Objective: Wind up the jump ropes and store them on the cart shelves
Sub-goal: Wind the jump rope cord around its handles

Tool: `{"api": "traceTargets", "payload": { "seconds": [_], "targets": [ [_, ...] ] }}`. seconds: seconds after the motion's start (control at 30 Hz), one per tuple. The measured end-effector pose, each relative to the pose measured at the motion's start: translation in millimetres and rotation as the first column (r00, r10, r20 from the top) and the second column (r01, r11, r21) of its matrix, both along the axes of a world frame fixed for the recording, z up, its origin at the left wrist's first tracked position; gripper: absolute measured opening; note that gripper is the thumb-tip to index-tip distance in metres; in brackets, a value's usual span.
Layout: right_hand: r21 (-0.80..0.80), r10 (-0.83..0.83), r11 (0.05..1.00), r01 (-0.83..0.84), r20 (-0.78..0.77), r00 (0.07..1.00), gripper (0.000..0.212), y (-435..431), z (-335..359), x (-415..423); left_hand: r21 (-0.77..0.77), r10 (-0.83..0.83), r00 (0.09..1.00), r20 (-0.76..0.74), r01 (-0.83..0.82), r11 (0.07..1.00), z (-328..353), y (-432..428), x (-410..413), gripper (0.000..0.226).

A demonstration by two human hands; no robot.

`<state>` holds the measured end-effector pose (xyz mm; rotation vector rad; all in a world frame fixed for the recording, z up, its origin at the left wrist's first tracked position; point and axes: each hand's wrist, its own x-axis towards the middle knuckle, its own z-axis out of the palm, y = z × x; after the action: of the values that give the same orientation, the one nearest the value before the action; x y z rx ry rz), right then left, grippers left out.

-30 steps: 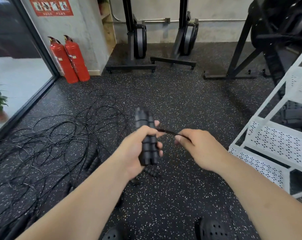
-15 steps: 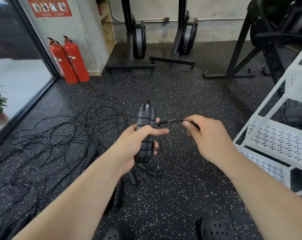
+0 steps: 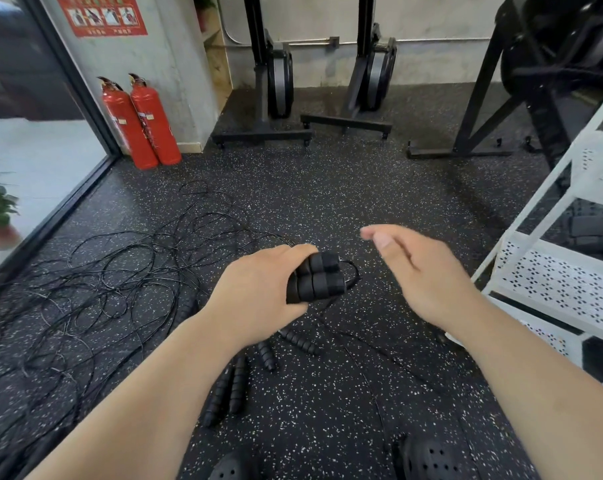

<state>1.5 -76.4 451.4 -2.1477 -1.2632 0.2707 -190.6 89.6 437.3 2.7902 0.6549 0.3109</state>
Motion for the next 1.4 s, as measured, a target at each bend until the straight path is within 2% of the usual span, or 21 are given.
{"api": "traceTargets", "payload": {
  "seconds": [0.1, 0.17, 0.23, 0.27, 0.33, 0.4, 0.53, 0.6, 0.67, 0.77, 0.87, 0.97, 1.2, 1.27, 1.33, 1.4],
  "targets": [
    [-0.007, 0.124, 0.992, -0.127, -0.167, 0.978, 0.051, 2.8, -6.9, -16.1, -0.227, 0.038, 0.993, 0.113, -0.011, 0.974, 0.1, -1.3, 0.6, 0.06],
    [0.08, 0.142, 0.989, -0.123, -0.309, 0.94, 0.05, 6.3, -9.0, -17.2, -0.361, 0.056, 0.983, 0.172, 0.01, 0.933, -1.6, -0.5, 1.9, 0.048],
    [0.162, 0.139, 0.983, -0.086, -0.351, 0.926, 0.045, 10.0, -6.5, -14.3, -0.507, 0.098, 0.964, 0.247, 0.042, 0.861, -3.2, 1.3, 4.8, 0.034],
    [0.195, 0.119, 0.979, -0.055, -0.33, 0.937, 0.041, 11.8, -4.7, -11.0, -0.61, 0.161, 0.944, 0.289, 0.051, 0.791, -3.6, 2.2, 6.0, 0.028],
    [0.248, 0.037, 0.968, 0.027, -0.249, 0.968, 0.033, 13.3, -2.8, -2.9, -0.809, 0.334, 0.882, 0.333, 0.086, 0.581, -3.1, 1.6, 7.9, 0.024],
    [0.289, -0.035, 0.954, 0.082, -0.167, 0.985, 0.027, 13.7, -2.5, -1.4, -0.906, 0.45, 0.835, 0.318, 0.128, 0.402, -4.7, -3.0, 12.1, 0.029],
    [0.309, -0.072, 0.949, 0.065, 0.011, 0.997, 0.025, 21.5, -11.1, -30.0, -0.959, 0.631, 0.729, 0.263, 0.267, 0.092, -6.9, -26.9, 28.5, 0.033],
    [0.343, -0.069, 0.938, 0.039, 0.078, 0.995, 0.029, 26.8, -21.2, -47.7, -0.943, 0.713, 0.668, 0.214, 0.333, -0.029, -7.1, -33.0, 36.8, 0.043],
    [0.381, -0.039, 0.925, 0.007, 0.076, 0.996, 0.028, 29.7, -31.1, -60.3, -0.906, 0.773, 0.611, 0.172, 0.405, -0.119, -9.0, -33.4, 40.8, 0.052],
    [0.405, -0.011, 0.914, -0.006, 0.039, 0.999, 0.025, 30.8, -36.5, -70.0, -0.899, 0.802, 0.582, 0.136, 0.413, -0.147, -9.2, -32.8, 42.8, 0.062],
    [0.405, 0.001, 0.914, -0.025, 0.06, 0.998, 0.025, 31.0, -38.3, -71.0, -0.901, 0.833, 0.547, 0.088, 0.4, -0.168, -11.5, -28.9, 43.2, 0.04],
    [0.405, 0.025, 0.912, -0.065, 0.103, 0.994, 0.027, 29.5, -40.9, -69.6, -0.899, 0.828, 0.56, 0.029, 0.377, -0.223, -14.0, -25.3, 41.1, 0.022],
    [0.407, 0.038, 0.909, -0.082, 0.116, 0.993, 0.032, 28.6, -51.1, -74.7, -0.9, 0.843, 0.537, 0.037, 0.385, -0.206, -14.3, -24.5, 40.2, 0.017],
    [0.353, 0.045, 0.932, -0.08, 0.106, 0.993, 0.039, 26.3, -47.8, -75.8, -0.908, 0.845, 0.534, 0.037, 0.37, -0.195, -11.0, -27.1, 38.0, 0.023],
    [0.245, 0.076, 0.962, -0.122, 0.186, 0.98, 0.048, 24.0, -45.0, -76.8, -0.889, 0.849, 0.527, 0.022, 0.399, -0.225, -6.6, -28.9, 36.3, 0.036],
    [0.127, 0.124, 0.979, -0.16, 0.254, 0.959, 0.056, 24.4, -48.2, -77.1, -0.85, 0.858, 0.514, -0.017, 0.444, -0.283, -3.2, -30.5, 34.8, 0.025]
  ]
}}
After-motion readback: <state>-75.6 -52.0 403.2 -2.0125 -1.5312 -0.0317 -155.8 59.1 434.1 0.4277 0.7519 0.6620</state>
